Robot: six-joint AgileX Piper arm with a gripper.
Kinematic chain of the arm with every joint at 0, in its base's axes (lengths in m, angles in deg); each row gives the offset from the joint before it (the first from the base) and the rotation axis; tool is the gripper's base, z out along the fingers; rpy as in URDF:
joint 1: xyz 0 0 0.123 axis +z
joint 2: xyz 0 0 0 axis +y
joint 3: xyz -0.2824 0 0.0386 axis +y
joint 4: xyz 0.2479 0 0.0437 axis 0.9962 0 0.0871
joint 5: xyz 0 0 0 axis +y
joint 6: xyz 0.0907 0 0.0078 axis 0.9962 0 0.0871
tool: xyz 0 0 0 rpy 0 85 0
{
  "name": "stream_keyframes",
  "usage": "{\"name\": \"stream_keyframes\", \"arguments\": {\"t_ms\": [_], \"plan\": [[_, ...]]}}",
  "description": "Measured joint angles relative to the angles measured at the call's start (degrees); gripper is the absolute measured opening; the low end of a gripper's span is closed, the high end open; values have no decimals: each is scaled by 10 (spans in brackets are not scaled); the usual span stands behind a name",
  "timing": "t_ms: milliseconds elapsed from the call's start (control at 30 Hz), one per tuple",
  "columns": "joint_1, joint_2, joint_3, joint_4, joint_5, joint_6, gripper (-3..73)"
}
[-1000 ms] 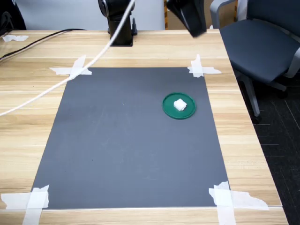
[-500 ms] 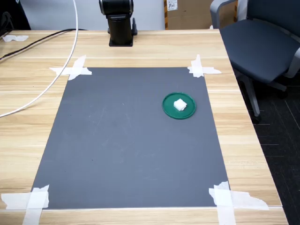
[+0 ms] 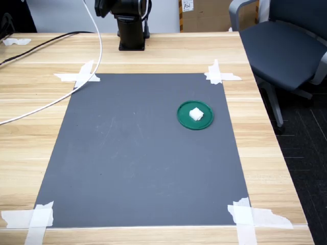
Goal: Grasp a white terminal and put it in the green lid.
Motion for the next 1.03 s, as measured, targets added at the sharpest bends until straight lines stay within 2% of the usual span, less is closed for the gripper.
{"name": "stream_keyframes", "arguments": {"t_ms": [267,1033], "plan": [[0,-60,61,0,5,-64,-28],[0,-61,61,2,5,-71,-28]]}}
